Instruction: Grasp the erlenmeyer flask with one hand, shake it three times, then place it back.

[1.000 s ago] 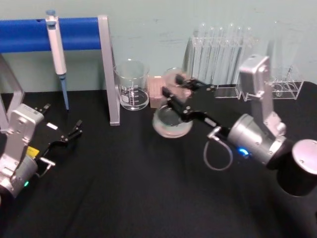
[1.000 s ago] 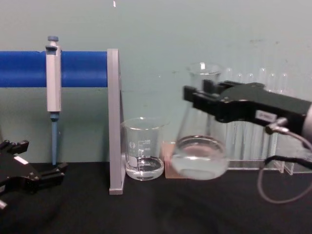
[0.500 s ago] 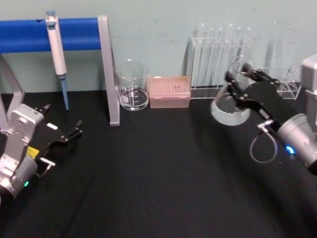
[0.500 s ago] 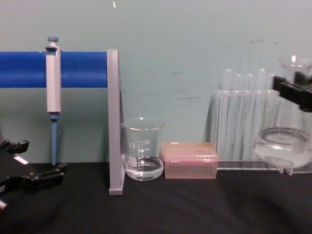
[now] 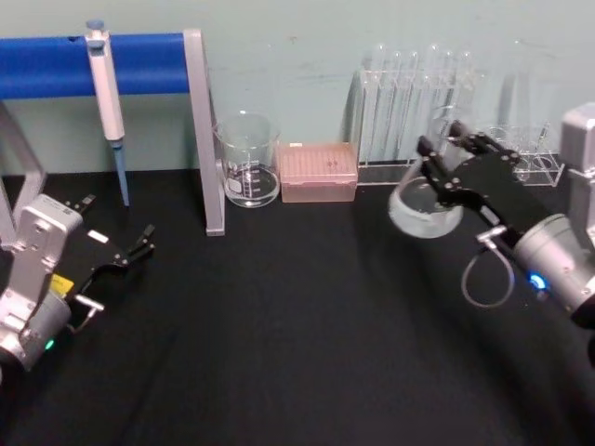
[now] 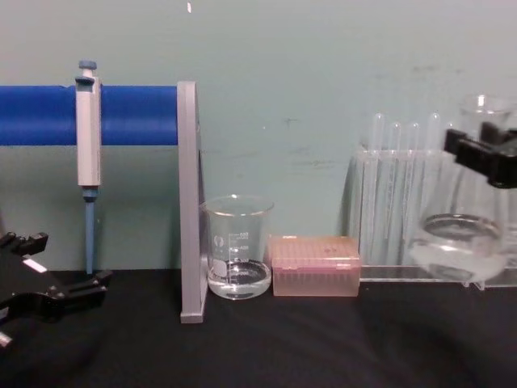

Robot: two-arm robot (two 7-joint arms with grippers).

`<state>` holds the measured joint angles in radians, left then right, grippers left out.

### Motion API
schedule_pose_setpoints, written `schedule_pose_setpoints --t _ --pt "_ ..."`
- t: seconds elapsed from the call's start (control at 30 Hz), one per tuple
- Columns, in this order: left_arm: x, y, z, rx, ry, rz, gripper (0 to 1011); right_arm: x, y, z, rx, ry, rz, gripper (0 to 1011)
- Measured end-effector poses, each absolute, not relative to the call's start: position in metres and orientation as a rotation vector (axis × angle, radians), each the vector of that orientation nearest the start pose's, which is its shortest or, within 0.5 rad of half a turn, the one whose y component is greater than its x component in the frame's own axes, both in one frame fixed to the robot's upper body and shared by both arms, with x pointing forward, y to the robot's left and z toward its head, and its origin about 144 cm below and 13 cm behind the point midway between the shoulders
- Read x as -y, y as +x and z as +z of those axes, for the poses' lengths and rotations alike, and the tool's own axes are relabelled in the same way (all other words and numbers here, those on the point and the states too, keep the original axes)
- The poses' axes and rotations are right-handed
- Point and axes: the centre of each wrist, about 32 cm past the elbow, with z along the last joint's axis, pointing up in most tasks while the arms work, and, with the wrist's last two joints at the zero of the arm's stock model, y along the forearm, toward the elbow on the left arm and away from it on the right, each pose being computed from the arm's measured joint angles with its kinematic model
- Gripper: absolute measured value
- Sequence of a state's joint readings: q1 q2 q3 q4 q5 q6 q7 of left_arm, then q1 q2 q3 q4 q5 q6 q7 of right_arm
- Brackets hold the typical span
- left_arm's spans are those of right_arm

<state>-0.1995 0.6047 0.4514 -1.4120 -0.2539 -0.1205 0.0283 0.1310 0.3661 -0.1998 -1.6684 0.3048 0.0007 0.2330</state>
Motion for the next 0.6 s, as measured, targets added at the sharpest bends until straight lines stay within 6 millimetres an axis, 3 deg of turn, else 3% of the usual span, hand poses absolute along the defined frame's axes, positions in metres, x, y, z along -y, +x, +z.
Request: schedule_pose_setpoints --t 0.6 --pt "-0.310 0.489 1.140 0.285 0.304 1.248 1001 0.207 0.504 1.217 0.138 0.070 -0.770 450"
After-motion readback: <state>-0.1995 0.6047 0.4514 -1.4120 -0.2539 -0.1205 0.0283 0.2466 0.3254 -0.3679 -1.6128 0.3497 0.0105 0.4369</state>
